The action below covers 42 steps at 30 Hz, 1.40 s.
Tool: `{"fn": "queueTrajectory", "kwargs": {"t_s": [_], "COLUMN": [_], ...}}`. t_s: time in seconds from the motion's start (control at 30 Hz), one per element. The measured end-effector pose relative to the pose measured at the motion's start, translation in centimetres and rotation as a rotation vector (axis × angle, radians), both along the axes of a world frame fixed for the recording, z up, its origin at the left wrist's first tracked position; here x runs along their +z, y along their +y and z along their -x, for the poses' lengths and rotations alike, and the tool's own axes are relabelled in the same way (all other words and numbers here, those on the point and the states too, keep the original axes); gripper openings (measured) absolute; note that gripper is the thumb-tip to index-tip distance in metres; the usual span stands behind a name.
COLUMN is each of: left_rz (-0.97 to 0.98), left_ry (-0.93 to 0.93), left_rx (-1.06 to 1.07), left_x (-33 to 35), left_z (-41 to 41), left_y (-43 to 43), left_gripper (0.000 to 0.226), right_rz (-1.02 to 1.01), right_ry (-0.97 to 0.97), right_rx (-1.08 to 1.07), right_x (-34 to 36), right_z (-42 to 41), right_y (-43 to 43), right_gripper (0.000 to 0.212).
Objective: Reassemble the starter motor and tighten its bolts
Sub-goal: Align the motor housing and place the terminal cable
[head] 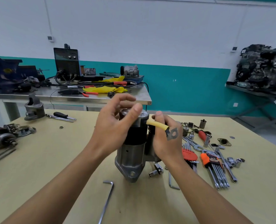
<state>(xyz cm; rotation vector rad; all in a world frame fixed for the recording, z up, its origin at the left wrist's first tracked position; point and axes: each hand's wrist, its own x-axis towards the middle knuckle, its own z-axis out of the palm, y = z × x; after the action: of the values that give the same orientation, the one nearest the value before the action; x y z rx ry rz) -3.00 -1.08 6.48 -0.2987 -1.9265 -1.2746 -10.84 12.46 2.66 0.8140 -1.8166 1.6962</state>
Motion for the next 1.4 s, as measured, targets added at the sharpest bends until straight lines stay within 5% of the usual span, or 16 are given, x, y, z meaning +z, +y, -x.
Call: {"fn": "queueTrajectory", "kwargs": {"t_s": [0.33,0.83,1.0,1.17,1.4], "left_rz": [-0.096,-0.155,-0.306,-0.122,-0.115], "left_ry": [-0.026,-0.059,-0.108,-0.066,-0.107], "left_rx": [-0.051,-0.197,-0.266,-0.111,-0.189], "left_x": [1.1,0.8,0.8,0.6,0.7], "left_z": [0.9,0.7,0.4,0.5,0.2], "left_y": [1.5,0.5,0.4,0.7,0.5], "left_gripper": [0.011,0.019,0.02,0.022,0.029], "right_rz": [0.019,0.015,0.011,0.014,0.031], "right_ry": [-0.029,0.028,0.006,0.023,0.012], "right_rx": [0.0,-0.004,0.008,-0.006,0.01], "right_x": [-0.2,-0.2,-0.3,-0.2,-0.3], "right_z": [0.1,0.1,0.2,0.1,0.2], "right_y": [0.2,-0.1,-0.1,-0.1,-0.1], "right_gripper": [0.047,0.056,0.054,0.054,0.057]}}
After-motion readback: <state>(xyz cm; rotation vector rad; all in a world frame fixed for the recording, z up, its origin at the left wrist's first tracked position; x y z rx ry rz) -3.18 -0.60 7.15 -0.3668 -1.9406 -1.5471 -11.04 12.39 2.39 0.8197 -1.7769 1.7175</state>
